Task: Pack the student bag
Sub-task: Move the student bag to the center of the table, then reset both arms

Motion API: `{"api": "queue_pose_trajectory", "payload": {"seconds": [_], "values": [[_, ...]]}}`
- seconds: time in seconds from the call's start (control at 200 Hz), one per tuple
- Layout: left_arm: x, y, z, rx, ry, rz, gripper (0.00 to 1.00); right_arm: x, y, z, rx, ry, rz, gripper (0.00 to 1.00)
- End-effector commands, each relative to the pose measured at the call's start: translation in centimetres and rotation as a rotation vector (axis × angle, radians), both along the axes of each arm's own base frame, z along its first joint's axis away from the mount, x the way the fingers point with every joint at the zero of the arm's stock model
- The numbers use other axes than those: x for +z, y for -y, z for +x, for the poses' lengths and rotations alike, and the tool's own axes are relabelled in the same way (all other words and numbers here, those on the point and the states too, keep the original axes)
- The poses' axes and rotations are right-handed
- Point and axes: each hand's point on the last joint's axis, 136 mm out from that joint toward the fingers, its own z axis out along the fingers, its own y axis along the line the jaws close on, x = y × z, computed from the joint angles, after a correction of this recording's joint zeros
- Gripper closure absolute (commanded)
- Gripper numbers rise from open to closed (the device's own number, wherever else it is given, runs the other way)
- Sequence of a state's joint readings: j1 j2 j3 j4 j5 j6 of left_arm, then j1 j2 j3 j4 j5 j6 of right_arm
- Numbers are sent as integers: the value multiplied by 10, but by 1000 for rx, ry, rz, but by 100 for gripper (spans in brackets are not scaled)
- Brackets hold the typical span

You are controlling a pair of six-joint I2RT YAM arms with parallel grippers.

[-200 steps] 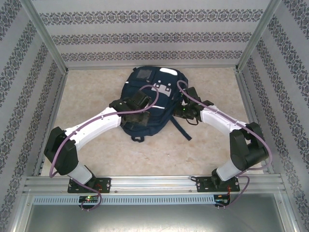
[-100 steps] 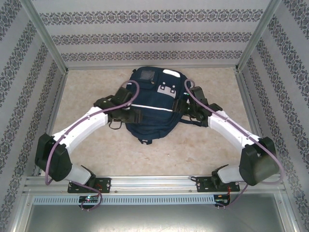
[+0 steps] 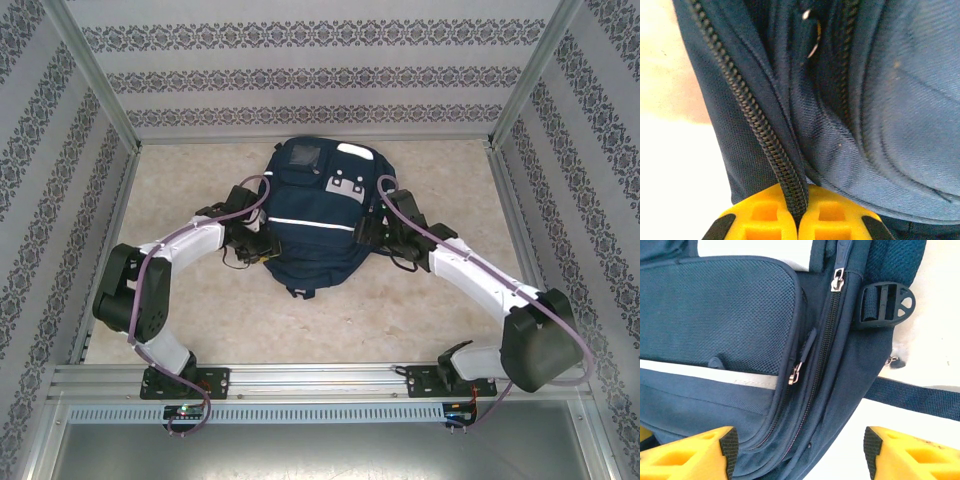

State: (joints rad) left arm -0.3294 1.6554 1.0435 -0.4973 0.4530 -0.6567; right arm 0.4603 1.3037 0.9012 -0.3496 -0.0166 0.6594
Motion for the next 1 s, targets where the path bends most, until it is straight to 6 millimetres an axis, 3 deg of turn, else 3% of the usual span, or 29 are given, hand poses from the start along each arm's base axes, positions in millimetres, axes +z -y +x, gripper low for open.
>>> {"api": "queue_pose_trajectory", "payload": {"seconds": [0.0, 0.215, 0.325, 0.345, 0.37, 0.47, 0.535, 0.609, 0.679, 0.749, 0.824, 0.994], "values": [[6, 23, -1, -34, 30, -53, 100, 1, 15, -4, -41, 8, -28, 29], [-3, 27, -65, -42, -6, -20, 100, 10, 30, -1, -64, 40, -50, 20], [-9, 17, -101, -56, -28, 48, 100, 15, 40, 1, -81, 56, -63, 16], [-10, 13, -106, -56, -33, 59, 100, 16, 42, 2, -82, 60, -66, 8], [-12, 9, -112, -54, -40, 71, 100, 18, 44, 3, -84, 64, -69, 6], [-7, -4, -123, -47, -23, 94, 98, 26, 52, 4, -87, 90, -86, 2], [1, -11, -121, -47, 6, 127, 75, 35, 58, 3, -85, 119, -104, 2], [17, -17, -113, -53, 47, 177, 24, 48, 67, 2, -89, 173, -135, 2], [35, -28, -100, -41, 94, 243, 6, 59, 76, 0, -92, 236, -171, 2], [59, -37, -82, -24, 159, 282, 0, 65, 88, -3, -109, 279, -207, 2], [85, -53, -61, 24, 234, 325, 0, 67, 97, -5, -96, 326, -261, 2], [130, -125, -15, 236, 393, 538, 0, 58, 119, -9, -101, 455, -417, 2]]}}
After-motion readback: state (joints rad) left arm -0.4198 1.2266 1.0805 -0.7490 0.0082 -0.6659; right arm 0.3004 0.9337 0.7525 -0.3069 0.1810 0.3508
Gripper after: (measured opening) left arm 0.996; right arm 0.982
